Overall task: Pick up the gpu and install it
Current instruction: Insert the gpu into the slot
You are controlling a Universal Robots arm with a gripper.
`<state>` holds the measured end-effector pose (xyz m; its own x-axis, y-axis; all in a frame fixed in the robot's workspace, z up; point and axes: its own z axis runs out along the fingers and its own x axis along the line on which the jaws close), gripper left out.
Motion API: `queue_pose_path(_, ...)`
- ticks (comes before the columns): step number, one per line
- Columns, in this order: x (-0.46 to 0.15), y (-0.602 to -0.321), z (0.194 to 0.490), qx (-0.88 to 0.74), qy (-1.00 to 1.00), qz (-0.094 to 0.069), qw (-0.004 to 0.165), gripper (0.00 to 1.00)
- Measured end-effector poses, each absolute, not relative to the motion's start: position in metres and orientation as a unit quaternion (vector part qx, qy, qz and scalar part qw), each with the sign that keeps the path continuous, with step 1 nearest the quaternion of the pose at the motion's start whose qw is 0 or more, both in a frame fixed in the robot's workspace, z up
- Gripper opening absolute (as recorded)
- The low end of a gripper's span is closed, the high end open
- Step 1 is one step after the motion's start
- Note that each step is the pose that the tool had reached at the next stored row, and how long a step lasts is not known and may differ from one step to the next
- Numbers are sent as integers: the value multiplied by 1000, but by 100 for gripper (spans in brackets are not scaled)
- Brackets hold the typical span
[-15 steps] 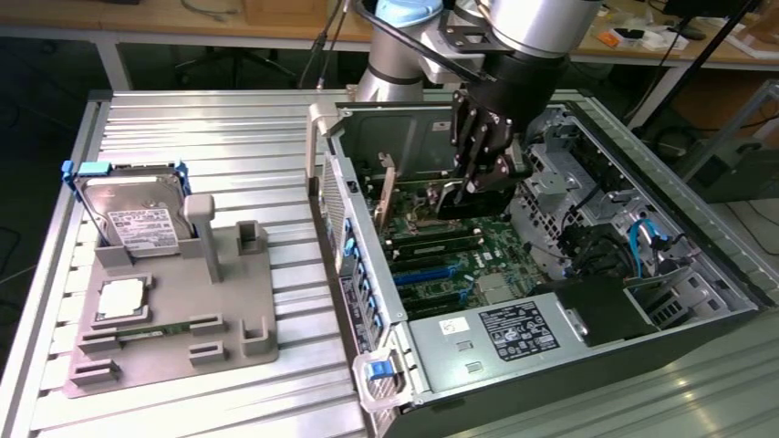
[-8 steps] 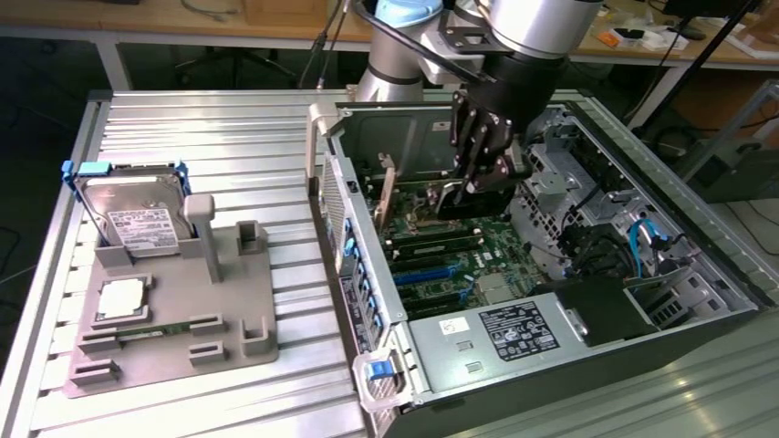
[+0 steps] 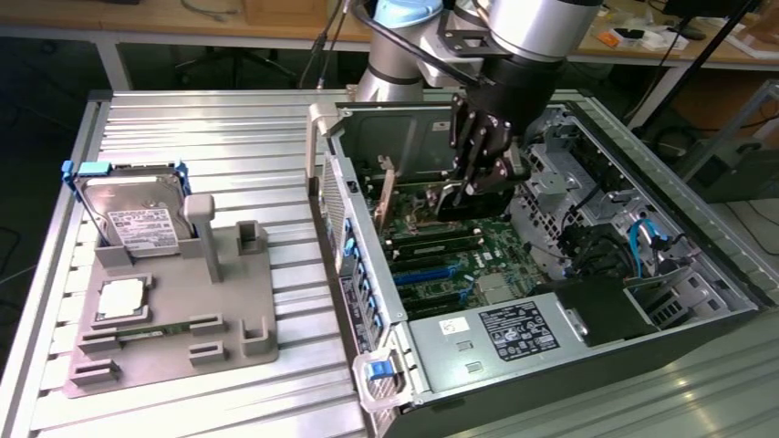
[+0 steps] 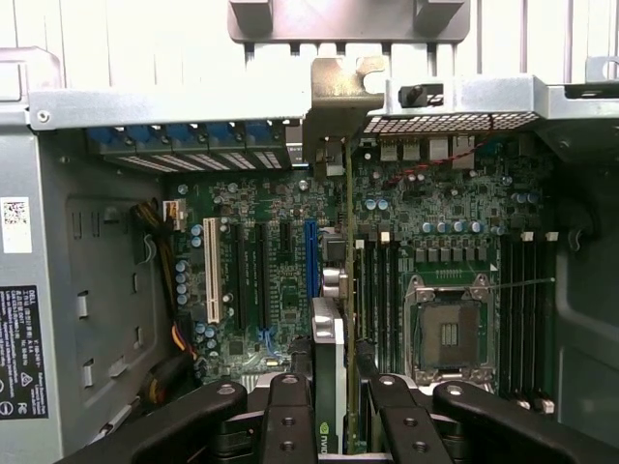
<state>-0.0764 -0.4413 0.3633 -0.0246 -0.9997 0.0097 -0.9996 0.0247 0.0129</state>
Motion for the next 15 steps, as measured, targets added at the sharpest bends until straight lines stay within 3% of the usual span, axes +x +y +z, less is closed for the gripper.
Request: queue_pose_path(15, -76, -441, 360, 698, -716, -1, 8, 27)
